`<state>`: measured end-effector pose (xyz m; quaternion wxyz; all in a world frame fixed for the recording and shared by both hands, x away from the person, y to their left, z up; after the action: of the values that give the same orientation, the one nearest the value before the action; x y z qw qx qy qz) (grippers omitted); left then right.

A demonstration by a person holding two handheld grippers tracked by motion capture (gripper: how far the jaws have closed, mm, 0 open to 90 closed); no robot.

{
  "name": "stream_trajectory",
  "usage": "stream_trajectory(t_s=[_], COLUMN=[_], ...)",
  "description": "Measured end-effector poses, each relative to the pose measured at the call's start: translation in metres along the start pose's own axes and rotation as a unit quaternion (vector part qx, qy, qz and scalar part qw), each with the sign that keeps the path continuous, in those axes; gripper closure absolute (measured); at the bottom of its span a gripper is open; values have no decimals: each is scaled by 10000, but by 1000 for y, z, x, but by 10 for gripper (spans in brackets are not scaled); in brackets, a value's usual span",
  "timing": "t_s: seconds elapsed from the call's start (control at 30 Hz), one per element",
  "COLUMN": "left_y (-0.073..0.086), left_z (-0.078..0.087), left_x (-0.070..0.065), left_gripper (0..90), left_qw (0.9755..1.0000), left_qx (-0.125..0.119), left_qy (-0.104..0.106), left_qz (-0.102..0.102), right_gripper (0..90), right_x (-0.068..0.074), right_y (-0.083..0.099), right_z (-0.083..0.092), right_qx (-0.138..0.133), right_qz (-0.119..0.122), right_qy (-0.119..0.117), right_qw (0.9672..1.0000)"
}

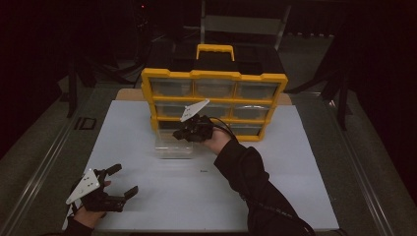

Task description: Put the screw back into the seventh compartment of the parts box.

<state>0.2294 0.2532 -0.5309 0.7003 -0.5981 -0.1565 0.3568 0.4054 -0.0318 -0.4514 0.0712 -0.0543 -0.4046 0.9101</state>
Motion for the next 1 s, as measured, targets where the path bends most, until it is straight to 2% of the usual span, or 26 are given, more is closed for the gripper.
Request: stream_trajectory(t_s=[0.23,0.43,0.53,0.73,1.0], left_y=[0,0,0,1,1], left_z=[0,0,0,0,0], left_x=[0,0,0,0,1], left_gripper=[7,7,7,7,7], left_qw=[10000,10000,10000,10000,10000], left_qx=[11,5,10,18,19], left_qy=[10,20,19,20,22], left_qz=[-1,9,11,11,22], right_gripper=[880,880,879,872,750], right_x=[-3,-7,-8,-7,-8], right_y=[8,14,15,15,12], right_z=[-10,-18,-21,-24,-21], right_qx=[154,445,603,732,675], right_qz=[-94,-247,-175,-231,-338], right_qy=[-17,-29,-61,-60,21], right_qw=[9998,9987,9980,9970,9971])
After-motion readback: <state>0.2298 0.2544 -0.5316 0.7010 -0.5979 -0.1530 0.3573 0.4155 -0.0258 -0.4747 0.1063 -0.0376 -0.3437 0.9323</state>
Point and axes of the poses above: each handheld gripper's, and its own axes: z roughly backward along the jaws, y roughly out of its underside, x roughly to its left, the point moved 2 cm from there along -z, roughly forward along the jaws, and after that the axes turned 6 degrees about z, right-handed, at the moved point
